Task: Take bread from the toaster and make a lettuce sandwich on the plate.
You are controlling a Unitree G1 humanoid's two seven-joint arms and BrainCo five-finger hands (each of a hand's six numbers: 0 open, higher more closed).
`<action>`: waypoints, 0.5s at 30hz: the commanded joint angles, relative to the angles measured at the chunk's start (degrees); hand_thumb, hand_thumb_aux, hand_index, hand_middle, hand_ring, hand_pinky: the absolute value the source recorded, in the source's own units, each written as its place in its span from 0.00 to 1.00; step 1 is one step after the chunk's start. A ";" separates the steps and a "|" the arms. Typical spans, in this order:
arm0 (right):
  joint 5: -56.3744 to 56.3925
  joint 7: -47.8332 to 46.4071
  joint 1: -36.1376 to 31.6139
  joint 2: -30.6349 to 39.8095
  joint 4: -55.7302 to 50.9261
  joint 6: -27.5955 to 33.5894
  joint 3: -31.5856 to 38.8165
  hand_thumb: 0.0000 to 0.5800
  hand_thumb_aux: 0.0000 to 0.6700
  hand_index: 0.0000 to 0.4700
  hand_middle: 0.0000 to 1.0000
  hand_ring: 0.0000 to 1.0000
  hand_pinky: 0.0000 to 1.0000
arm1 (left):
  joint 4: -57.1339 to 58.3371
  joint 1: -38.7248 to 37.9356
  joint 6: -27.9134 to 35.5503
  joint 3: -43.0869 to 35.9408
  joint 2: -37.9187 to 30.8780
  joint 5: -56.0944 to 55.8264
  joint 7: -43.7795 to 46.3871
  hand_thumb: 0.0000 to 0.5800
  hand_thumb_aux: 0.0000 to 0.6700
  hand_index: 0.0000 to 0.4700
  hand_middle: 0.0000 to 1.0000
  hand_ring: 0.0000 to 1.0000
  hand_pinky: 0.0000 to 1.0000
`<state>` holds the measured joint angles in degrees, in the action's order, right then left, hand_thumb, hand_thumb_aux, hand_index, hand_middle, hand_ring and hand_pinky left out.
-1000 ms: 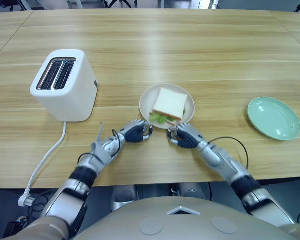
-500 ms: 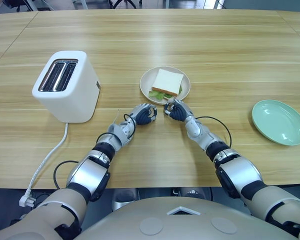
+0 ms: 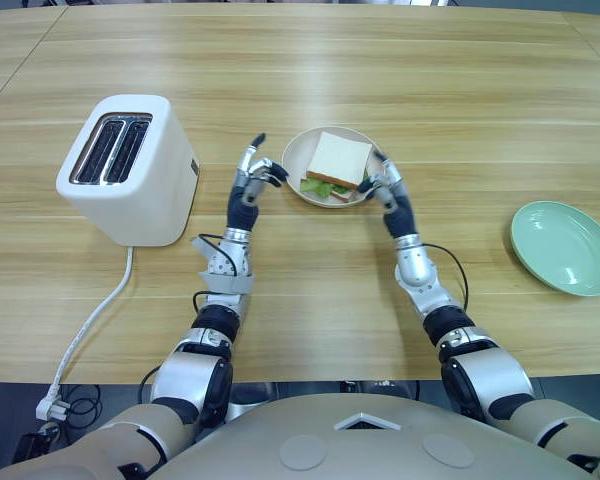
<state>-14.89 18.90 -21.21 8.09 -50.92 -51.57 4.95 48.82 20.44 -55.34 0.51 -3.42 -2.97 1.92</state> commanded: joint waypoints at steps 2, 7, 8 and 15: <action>1.39 2.60 0.69 -0.04 -0.14 -0.36 -3.44 0.00 0.00 0.00 0.00 0.00 0.00 | 0.12 -0.35 -0.82 2.53 -0.27 2.08 -3.13 0.00 0.00 0.00 0.00 0.00 0.00; 0.21 4.17 0.79 -0.13 -0.83 -0.28 -3.94 0.00 0.00 0.00 0.00 0.00 0.00 | 1.62 0.18 -0.67 4.05 -1.31 7.11 -9.33 0.00 0.00 0.00 0.00 0.00 0.00; -0.02 4.28 0.79 -0.10 -0.91 -0.33 -3.86 0.00 0.00 0.00 0.00 0.00 0.00 | 1.99 0.26 -0.48 4.13 -1.61 8.45 -10.92 0.00 0.00 0.00 0.00 0.00 0.00; -0.98 4.68 0.58 -0.42 -2.06 -0.47 -3.68 0.00 0.00 0.00 0.00 0.00 0.00 | 4.78 1.14 2.42 3.41 -2.49 12.95 -17.05 0.00 0.00 0.00 0.00 0.00 0.00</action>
<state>-15.61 23.28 -20.79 7.73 -51.66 -51.80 1.29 51.93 21.06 -54.36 4.18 -6.16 9.38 -14.79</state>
